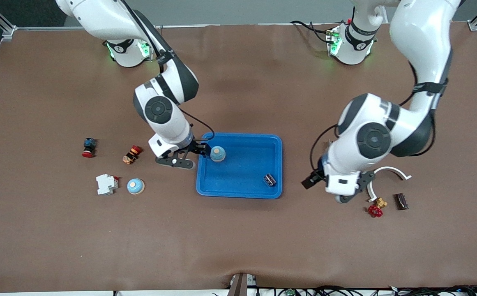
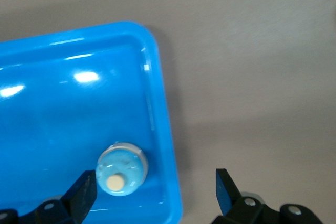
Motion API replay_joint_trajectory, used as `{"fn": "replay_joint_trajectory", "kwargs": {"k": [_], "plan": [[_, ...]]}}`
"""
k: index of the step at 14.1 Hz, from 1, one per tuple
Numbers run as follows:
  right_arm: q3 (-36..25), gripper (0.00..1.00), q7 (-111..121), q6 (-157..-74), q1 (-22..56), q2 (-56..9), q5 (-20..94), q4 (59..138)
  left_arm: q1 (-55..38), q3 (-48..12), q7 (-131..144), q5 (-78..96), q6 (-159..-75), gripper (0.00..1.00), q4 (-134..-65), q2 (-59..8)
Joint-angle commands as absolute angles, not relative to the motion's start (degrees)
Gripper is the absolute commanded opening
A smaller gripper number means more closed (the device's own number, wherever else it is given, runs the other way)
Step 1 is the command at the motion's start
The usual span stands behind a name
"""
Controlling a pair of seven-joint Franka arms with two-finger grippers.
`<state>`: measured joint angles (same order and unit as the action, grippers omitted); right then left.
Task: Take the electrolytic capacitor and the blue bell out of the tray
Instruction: 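Return the right gripper to the tray while the left gripper returns too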
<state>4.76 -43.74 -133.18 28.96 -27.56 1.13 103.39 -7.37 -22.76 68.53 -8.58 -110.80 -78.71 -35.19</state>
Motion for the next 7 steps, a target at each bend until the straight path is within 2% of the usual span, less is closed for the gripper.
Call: {"fn": "replay_joint_trajectory", "kwargs": {"k": [1, 3, 7], "plan": [[4.5, 1.00, -47.6, -136.7, 31.1, -30.1, 1.8, 103.2, -9.5, -22.3, 73.4, -8.3, -114.0, 1.00, -78.5, -37.3], [4.5, 1.00, -50.4, -139.7, 32.2, -32.2, 1.8, 103.2, -11.2, -22.1, 76.7, -8.6, -115.2, 1.00, -78.5, -39.0], [4.4, 1.00, -51.2, -140.9, 33.5, -34.9, 1.8, 102.5, -13.0, -21.9, 79.9, -9.1, -119.9, 1.00, -78.5, -41.4]]}}
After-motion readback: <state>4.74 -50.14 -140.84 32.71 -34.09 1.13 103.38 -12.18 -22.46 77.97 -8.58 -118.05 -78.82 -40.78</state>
